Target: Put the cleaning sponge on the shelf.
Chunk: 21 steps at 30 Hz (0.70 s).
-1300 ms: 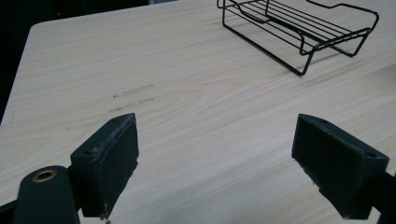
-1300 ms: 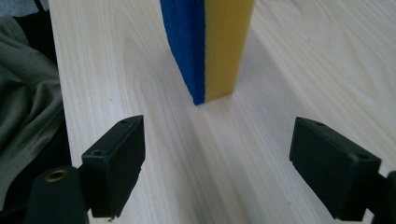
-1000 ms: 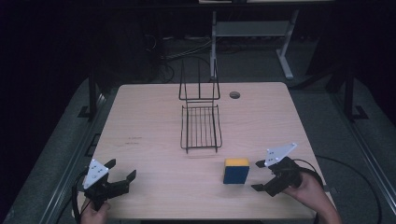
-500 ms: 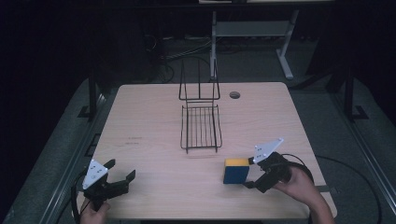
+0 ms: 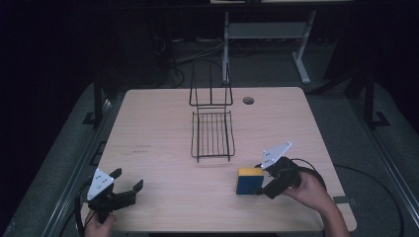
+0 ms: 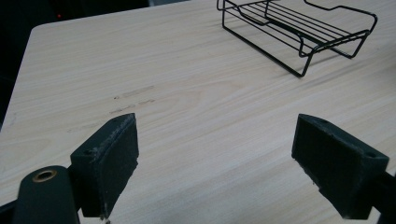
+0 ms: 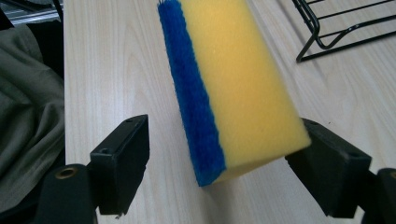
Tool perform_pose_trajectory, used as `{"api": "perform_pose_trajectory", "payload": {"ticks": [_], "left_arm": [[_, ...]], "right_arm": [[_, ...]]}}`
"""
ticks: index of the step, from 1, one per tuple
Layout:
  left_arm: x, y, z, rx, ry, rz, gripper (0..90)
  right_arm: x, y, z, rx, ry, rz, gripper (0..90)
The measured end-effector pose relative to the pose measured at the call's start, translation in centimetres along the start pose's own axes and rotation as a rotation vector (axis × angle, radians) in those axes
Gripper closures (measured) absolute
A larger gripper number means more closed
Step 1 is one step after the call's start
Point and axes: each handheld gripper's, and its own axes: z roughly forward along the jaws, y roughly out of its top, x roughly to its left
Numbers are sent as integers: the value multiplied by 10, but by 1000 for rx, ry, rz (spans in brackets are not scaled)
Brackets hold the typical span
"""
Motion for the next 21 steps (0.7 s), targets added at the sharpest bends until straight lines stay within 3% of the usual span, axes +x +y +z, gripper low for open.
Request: {"api": "perform_pose_trajectory", "payload": {"ticks": [11, 21], "left_arm": [[1, 0, 0, -1, -1, -7, 141], [1, 0, -1, -1, -2, -6, 141]], "right_arm": [[-3, 8, 12, 29, 5, -27, 327], [-3, 8, 15, 45, 39, -46, 538]]}}
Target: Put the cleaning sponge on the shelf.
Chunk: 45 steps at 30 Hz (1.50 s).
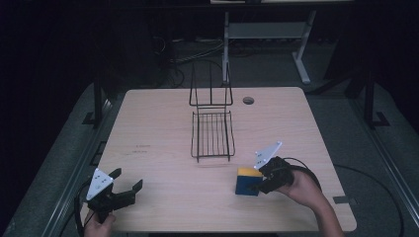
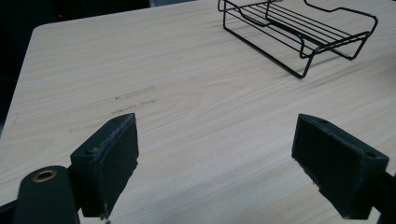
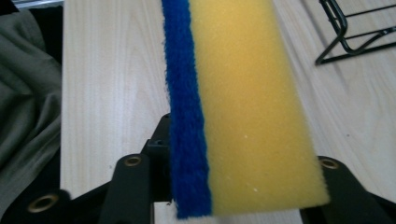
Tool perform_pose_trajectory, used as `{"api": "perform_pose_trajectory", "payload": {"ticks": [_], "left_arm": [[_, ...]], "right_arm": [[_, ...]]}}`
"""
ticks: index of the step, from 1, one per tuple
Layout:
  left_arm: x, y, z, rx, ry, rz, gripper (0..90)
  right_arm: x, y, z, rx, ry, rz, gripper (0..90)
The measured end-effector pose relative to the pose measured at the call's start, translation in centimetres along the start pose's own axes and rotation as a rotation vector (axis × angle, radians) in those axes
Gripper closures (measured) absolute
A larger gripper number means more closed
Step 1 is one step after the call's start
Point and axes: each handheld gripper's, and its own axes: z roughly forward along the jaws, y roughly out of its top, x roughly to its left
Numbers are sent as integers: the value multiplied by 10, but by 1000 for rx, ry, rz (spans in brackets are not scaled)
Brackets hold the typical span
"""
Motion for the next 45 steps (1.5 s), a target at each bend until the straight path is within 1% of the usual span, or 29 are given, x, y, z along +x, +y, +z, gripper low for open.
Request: {"api": "perform_pose_trajectory", "payload": {"ticks": [2, 5, 8, 9, 11, 17, 19, 22, 25, 27, 28, 32, 36, 37, 38, 39, 45], "left_arm": [[0, 0, 0, 0, 0, 2, 141], [0, 0, 0, 0, 0, 1, 141], [0, 0, -1, -1, 0, 5, 141], [0, 0, -1, -1, 0, 2, 141], [1, 0, -1, -1, 1, 1, 141], [1, 0, -1, 1, 4, 3, 141], [1, 0, -1, 1, 5, 1, 141], [1, 0, -1, 3, 4, 3, 141], [0, 0, -1, 2, 2, 5, 141], [0, 0, -1, 2, 2, 5, 141], [0, 0, -1, 1, 3, 5, 141], [1, 0, -1, 2, 7, -1, 141], [1, 0, -1, -5, 7, -4, 141], [1, 0, -1, -3, 8, -1, 141], [1, 0, -2, -4, 8, -2, 141], [1, 0, -2, -3, 8, -3, 141], [0, 0, -1, -4, 6, 0, 141]], "right_arm": [[0, 1, 0, -1, 9, -4, 547], [0, 1, 0, -4, 9, -5, 549], [-1, 3, 0, -17, 13, -7, 549], [-2, 4, 0, -30, 22, -6, 549], [-3, 5, 1, -31, 25, -7, 548], [-7, 14, 2, -19, 37, -21, 549], [-9, 18, 1, -39, 43, -30, 549], [-10, 21, 0, -37, 38, -35, 549], [-12, 27, -3, -44, 39, -55, 547], [-13, 28, -3, -52, 36, -54, 547], [-14, 29, -4, -55, 43, -48, 547], [-18, 33, -2, -43, 42, -54, 547], [-19, 37, -1, -45, 53, -58, 548], [-19, 38, 0, -37, 50, -64, 548], [-19, 39, 0, -41, 48, -65, 548], [-20, 41, 0, -48, 57, -62, 548], [-24, 47, -3, -42, 51, -68, 548]]}}
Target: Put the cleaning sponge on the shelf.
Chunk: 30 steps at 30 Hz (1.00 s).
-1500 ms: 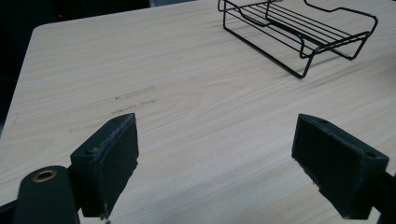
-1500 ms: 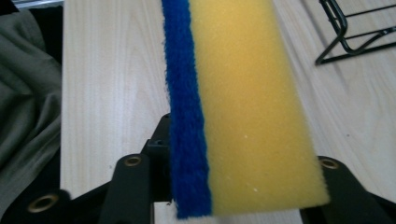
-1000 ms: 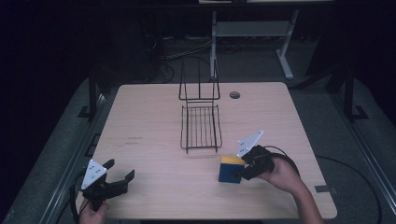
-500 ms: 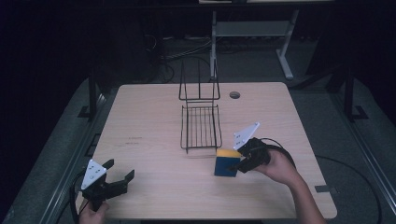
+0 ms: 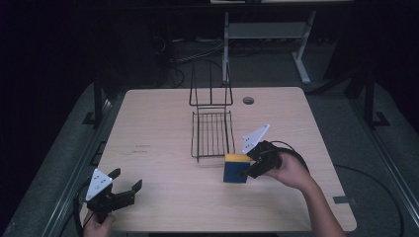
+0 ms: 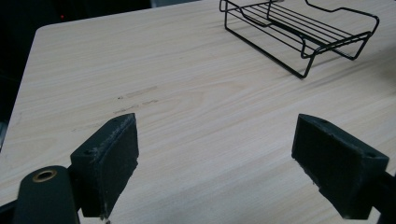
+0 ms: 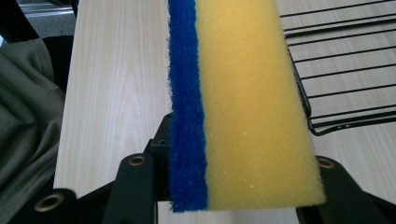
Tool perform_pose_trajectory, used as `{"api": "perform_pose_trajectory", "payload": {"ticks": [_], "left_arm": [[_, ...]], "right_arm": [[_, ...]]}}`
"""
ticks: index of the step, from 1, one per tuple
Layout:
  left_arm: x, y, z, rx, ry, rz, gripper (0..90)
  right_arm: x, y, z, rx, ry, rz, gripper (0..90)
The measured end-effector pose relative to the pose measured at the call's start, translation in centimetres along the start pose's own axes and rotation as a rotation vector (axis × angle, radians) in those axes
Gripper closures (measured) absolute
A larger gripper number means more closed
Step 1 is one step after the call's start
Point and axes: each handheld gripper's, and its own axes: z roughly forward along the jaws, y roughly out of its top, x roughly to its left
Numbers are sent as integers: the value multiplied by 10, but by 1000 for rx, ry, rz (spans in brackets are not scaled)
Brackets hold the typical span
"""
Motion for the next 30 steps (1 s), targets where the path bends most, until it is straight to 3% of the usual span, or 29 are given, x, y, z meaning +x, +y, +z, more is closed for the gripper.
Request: {"api": "perform_pose_trajectory", "payload": {"ticks": [30], "left_arm": [[3, -1, 0, 3, 2, -4, 141]], "right_arm": [[-23, 22, 5, -4, 33, -1, 550]]}}
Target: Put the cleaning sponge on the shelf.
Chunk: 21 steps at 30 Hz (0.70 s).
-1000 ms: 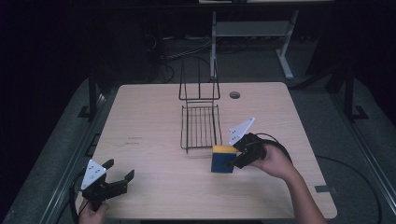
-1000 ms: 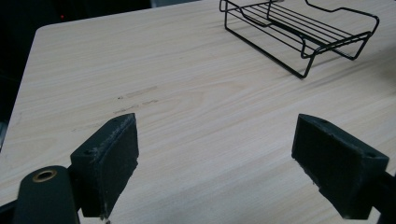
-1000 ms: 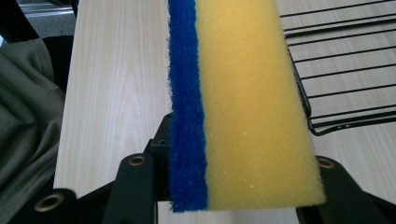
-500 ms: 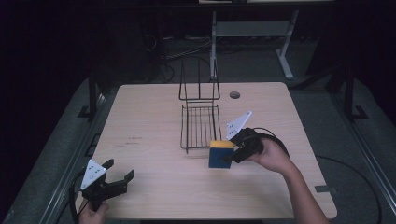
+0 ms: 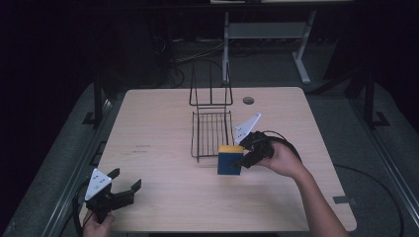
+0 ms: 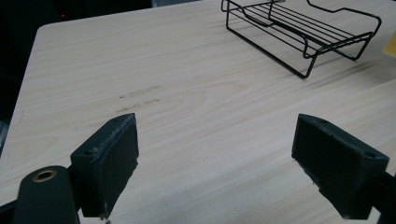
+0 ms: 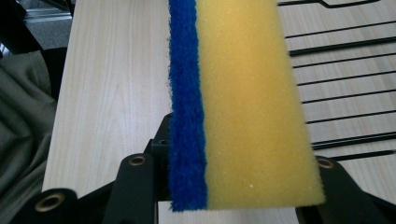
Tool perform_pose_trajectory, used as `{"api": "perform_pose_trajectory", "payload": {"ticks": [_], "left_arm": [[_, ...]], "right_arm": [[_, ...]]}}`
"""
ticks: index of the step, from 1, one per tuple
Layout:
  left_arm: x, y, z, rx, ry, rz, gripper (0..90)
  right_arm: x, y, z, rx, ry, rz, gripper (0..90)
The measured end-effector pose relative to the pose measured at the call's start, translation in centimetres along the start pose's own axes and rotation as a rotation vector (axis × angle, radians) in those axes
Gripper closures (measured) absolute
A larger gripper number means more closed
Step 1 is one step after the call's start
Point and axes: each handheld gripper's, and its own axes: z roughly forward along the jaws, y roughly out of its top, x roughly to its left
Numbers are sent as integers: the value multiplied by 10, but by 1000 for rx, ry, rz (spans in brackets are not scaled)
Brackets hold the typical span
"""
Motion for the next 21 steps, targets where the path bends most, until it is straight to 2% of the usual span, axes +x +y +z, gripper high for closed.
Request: {"api": "perform_pose_trajectory", "payload": {"ticks": [7, 18, 21], "left_arm": [[0, 0, 0, -1, 2, -1, 141], [0, 0, 0, -5, -3, -6, 141], [1, 0, 0, -4, -1, -5, 141]], "right_arm": [[-3, 5, -3, -1, -5, -7, 551], [-19, 19, -7, -24, -10, 0, 551], [-22, 22, -8, -15, -19, 1, 551]]}}
